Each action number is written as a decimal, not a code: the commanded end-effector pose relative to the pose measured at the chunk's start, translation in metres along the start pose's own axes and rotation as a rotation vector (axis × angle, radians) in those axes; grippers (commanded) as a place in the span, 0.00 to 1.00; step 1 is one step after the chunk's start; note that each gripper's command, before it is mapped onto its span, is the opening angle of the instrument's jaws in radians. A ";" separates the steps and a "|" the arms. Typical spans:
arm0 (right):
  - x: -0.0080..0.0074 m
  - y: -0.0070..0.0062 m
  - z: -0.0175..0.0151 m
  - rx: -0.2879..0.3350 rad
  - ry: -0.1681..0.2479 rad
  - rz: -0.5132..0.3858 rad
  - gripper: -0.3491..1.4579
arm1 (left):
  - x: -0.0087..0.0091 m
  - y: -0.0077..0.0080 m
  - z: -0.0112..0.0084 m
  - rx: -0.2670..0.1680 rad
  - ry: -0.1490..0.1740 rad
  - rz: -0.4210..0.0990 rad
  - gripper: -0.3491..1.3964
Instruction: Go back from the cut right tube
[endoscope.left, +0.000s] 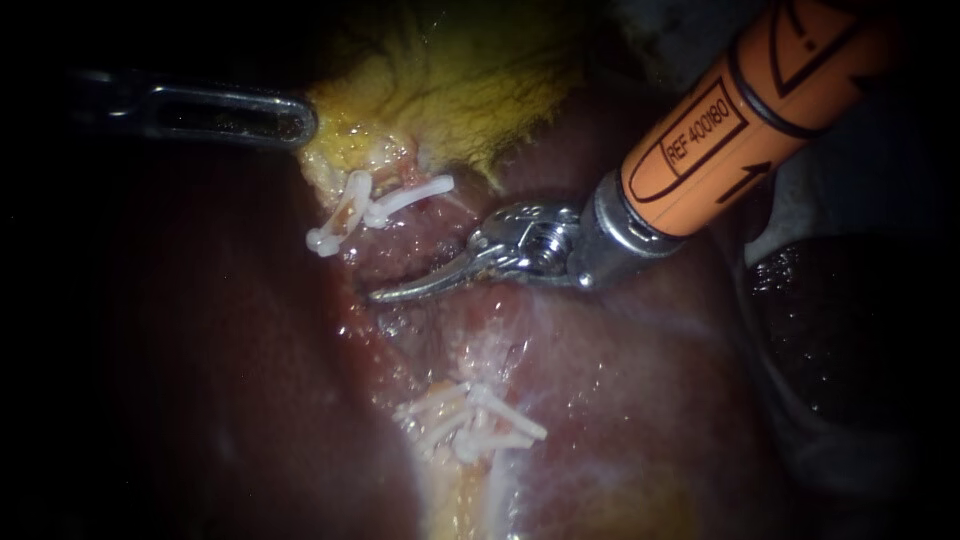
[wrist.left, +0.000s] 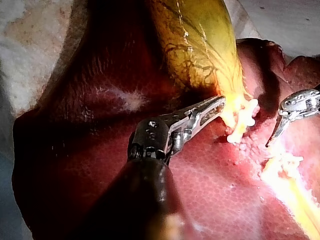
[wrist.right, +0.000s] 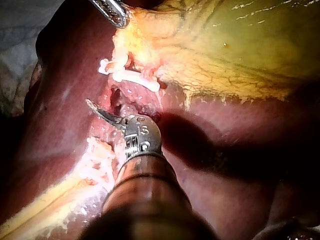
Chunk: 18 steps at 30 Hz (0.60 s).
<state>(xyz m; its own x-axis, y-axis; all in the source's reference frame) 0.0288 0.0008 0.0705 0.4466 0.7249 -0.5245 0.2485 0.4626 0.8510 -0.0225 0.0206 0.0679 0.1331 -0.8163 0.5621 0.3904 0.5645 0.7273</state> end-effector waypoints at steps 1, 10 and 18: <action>0.0000 0.0000 0.0000 0.000 0.000 0.000 0.00 | 0.0000 0.0000 0.0000 0.001 0.000 0.000 0.00; 0.0001 -0.0009 0.0008 -0.108 0.057 0.001 0.88 | 0.0000 0.0001 0.0000 0.001 0.000 0.000 0.00; -0.0001 -0.0014 0.0006 -0.149 0.077 0.001 0.94 | 0.0000 0.0001 0.0000 0.001 0.000 0.000 0.00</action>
<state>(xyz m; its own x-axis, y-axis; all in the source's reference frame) 0.0286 -0.0003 0.0693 0.3695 0.7566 -0.5395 0.1113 0.5404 0.8340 -0.0225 0.0207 0.0680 0.1334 -0.8162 0.5621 0.3894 0.5647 0.7276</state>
